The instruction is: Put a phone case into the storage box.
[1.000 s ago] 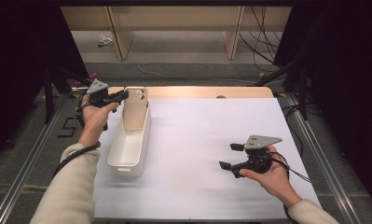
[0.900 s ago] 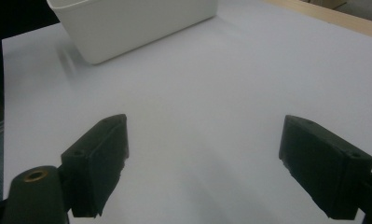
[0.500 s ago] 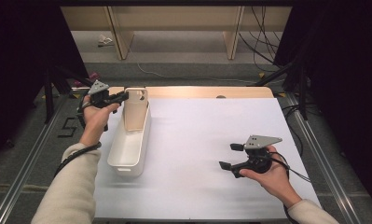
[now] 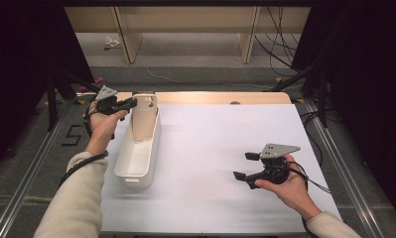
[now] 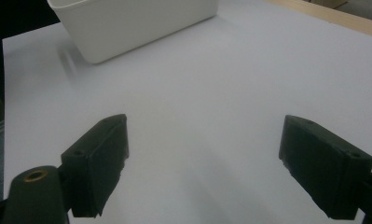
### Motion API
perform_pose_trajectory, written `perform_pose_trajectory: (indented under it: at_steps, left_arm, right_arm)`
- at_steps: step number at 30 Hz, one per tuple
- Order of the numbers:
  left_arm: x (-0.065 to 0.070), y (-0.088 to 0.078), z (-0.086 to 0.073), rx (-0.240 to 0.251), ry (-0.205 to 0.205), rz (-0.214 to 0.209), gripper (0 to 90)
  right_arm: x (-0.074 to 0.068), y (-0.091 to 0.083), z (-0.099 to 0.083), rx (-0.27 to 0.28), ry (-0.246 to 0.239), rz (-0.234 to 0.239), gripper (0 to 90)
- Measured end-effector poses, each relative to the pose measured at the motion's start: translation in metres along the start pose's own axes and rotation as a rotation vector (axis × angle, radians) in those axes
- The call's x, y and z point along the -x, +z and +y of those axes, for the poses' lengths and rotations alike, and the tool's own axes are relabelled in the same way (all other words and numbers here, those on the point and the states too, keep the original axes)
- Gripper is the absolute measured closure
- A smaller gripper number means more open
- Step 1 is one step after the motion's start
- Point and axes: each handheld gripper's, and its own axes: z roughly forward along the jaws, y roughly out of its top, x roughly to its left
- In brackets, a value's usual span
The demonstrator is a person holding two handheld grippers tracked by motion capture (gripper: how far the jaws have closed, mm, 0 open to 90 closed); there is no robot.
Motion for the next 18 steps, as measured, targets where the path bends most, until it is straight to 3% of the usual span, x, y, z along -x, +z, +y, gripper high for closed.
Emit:
perform_pose_trajectory:
  at_steps: [10,18]
  left_arm:
    - [-0.0024,0.002,0.0009,-0.023,0.018,0.02,78.1]
    - [-0.0025,0.0026,0.003,-0.035,0.019,0.064,76.9]
  right_arm:
    - [0.0003,0.0005,-0.0004,-0.002,0.001,0.001,16.7]
    - [0.0,0.0005,-0.0003,-0.002,0.0,0.003,16.7]
